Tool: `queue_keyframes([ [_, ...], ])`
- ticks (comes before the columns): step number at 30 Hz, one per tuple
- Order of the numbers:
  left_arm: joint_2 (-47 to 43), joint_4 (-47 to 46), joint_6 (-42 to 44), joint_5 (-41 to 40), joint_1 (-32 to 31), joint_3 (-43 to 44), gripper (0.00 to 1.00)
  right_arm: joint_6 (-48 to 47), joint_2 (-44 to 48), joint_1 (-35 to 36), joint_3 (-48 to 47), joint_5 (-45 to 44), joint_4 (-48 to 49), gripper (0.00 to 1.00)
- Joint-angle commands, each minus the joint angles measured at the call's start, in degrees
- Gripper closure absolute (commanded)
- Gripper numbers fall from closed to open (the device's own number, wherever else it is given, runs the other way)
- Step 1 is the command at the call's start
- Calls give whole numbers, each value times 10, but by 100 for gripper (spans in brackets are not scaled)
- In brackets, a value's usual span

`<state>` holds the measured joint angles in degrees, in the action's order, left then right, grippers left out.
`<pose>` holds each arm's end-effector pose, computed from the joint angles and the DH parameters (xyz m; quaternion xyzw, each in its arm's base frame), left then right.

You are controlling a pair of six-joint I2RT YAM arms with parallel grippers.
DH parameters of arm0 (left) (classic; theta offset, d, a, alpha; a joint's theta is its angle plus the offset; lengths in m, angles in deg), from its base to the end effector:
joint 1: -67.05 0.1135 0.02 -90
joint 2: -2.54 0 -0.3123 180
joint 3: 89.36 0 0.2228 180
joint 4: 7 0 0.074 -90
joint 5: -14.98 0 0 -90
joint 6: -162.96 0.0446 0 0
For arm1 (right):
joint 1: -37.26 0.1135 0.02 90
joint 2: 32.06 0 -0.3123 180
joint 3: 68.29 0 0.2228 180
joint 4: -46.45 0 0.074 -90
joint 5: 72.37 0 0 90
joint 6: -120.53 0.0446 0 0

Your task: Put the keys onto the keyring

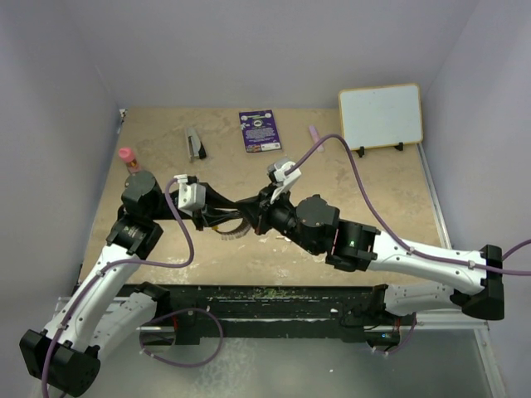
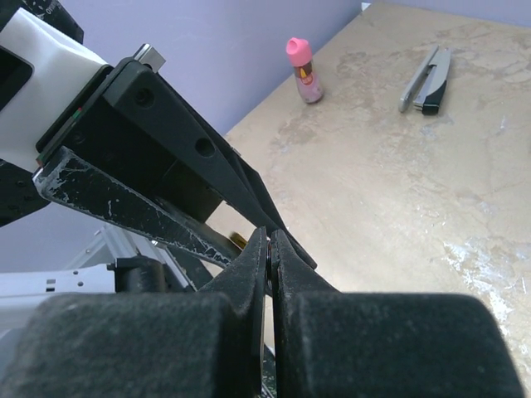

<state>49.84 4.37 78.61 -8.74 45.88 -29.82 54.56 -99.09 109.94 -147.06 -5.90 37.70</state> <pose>0.0952 -0.0806 0.3916 0.5151 0.4812 -0.4607 0.5393 0.0858 0.2152 0.4524 -0.1428 0.6750 0.4373 0.5767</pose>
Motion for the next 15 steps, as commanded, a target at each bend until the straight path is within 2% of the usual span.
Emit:
queue_keyframes([
  [1, 1, -24, 2, 18, -3, 13, 74, -2, 19, 3, 0, -17, 47, 100],
  [3, 2, -43, -10, 18, -3, 13, 79, -3, 18, 4, 0, -17, 47, 100],
  [6, 3, -60, -26, 13, -4, 16, 94, -3, 20, 4, 3, -17, 50, 100],
  [15, -6, -51, -12, 1, -3, 14, 96, 6, 50, 5, 34, -35, 49, 100],
])
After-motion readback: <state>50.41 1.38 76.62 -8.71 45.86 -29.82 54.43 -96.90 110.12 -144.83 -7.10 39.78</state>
